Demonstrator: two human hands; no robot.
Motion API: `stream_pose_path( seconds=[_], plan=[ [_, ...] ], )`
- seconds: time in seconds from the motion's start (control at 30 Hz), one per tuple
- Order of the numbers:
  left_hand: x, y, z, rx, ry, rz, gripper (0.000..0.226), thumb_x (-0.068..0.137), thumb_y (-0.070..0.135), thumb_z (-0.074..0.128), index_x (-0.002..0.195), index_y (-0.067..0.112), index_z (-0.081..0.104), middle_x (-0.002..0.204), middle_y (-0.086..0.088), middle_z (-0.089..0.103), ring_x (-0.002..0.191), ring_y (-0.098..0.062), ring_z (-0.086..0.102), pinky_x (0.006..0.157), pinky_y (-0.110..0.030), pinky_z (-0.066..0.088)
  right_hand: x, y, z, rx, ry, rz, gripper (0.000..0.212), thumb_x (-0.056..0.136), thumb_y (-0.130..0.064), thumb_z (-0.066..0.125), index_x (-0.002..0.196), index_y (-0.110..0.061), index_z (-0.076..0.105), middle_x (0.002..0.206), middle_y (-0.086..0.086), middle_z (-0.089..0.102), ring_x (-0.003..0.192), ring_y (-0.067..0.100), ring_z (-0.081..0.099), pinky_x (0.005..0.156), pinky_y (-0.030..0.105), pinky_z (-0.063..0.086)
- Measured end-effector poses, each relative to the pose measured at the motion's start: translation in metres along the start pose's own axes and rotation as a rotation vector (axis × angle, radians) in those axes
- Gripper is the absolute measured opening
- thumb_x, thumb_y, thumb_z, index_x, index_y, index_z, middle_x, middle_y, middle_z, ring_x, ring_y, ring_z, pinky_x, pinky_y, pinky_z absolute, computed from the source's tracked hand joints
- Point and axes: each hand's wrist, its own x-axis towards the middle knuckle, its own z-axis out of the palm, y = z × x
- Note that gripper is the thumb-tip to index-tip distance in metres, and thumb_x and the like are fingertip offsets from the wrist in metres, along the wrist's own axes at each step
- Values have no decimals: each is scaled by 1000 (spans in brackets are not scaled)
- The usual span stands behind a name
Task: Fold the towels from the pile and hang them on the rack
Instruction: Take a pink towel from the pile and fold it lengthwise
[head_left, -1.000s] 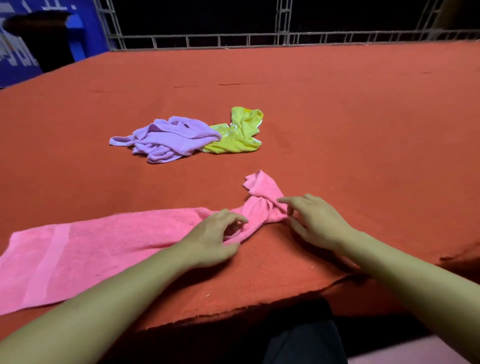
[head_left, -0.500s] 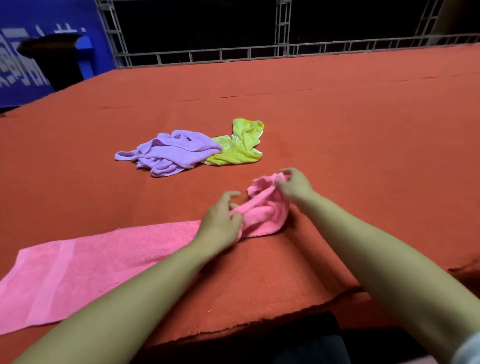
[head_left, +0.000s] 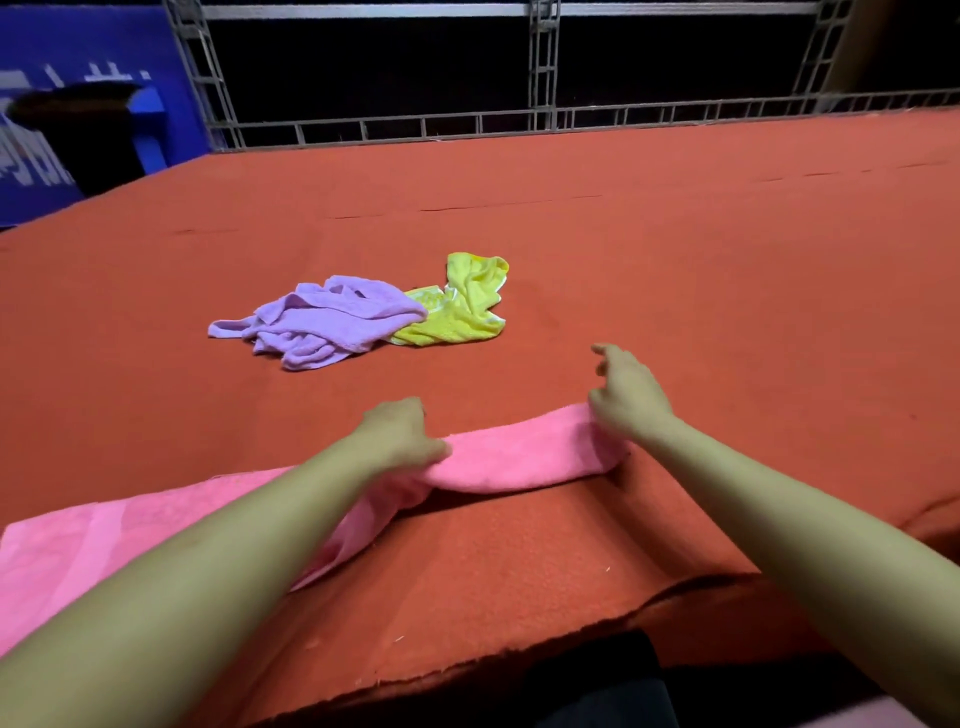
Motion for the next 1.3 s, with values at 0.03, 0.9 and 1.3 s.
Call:
stream_pose_path(
  seconds=[0.03, 0.9, 1.3],
  plan=[
    [-2, 3, 3, 30, -24, 0, 64, 84, 55, 61, 131, 12, 54, 133, -11, 59, 118, -30, 57, 94, -34, 47, -4, -10, 3, 38, 3, -136, 64, 77, -1, 47, 139, -18, 47, 122, 7, 62, 113, 31, 57, 96, 37, 46],
    [-20, -12, 10, -691, 464, 380, 64, 70, 24, 87, 124, 34, 56, 78, 23, 69, 77, -2, 65, 79, -28, 48, -17, -75, -23, 6, -545, -571, 73, 81, -21, 74, 145, -30, 40, 90, -16, 60, 74, 0, 55, 66, 10, 38],
    [-14, -22, 11, -506, 194, 298, 72, 70, 21, 87, 131, 33, 51, 83, 10, 72, 66, 5, 61, 64, -13, 44, -13, -27, -57, -171, -499, -433, 65, 79, -20, 61, 140, -28, 42, 84, -11, 59, 77, 13, 57, 73, 29, 44]
  ],
)
